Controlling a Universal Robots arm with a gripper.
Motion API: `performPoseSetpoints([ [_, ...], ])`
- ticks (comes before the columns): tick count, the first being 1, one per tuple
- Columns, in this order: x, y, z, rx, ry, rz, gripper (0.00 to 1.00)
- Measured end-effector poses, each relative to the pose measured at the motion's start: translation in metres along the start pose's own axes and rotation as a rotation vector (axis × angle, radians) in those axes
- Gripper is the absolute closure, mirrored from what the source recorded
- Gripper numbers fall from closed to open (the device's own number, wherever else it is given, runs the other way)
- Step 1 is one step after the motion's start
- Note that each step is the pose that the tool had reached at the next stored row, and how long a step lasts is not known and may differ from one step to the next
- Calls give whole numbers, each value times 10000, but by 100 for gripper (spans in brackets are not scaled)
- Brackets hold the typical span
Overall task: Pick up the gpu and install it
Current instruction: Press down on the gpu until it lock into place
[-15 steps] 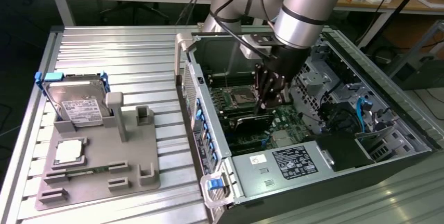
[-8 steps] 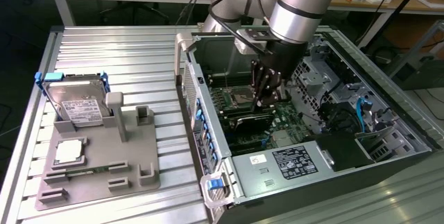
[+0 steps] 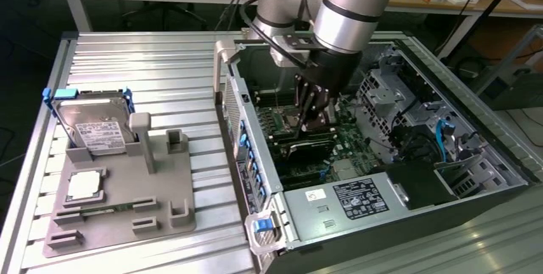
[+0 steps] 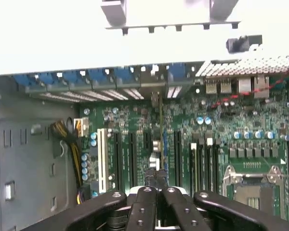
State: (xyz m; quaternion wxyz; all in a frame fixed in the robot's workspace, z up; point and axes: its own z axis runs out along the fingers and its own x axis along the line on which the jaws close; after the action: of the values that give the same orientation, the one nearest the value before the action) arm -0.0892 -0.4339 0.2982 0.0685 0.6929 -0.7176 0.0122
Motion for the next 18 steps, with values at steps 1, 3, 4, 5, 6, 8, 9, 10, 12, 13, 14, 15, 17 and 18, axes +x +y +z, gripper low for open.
performPoseSetpoints([
  [1,1,41,4,-1,-1,1,89],
  [3,3,96,7,-4,1,3,89],
  [4,4,134,11,-6,0,3,89],
  [5,5,159,13,-6,-1,3,89],
  [6,6,181,15,-7,0,4,89],
  [8,7,226,18,-7,0,5,89],
  [9,8,250,20,-7,0,5,89],
  [10,8,274,22,-7,0,6,89],
  [12,10,317,26,-7,0,5,89],
  [13,11,339,28,-7,0,5,89],
  [14,11,358,29,-10,0,6,89],
  [15,11,373,31,-20,0,6,89],
  [17,12,398,33,-55,1,3,89],
  [18,14,433,35,-79,3,-1,89],
])
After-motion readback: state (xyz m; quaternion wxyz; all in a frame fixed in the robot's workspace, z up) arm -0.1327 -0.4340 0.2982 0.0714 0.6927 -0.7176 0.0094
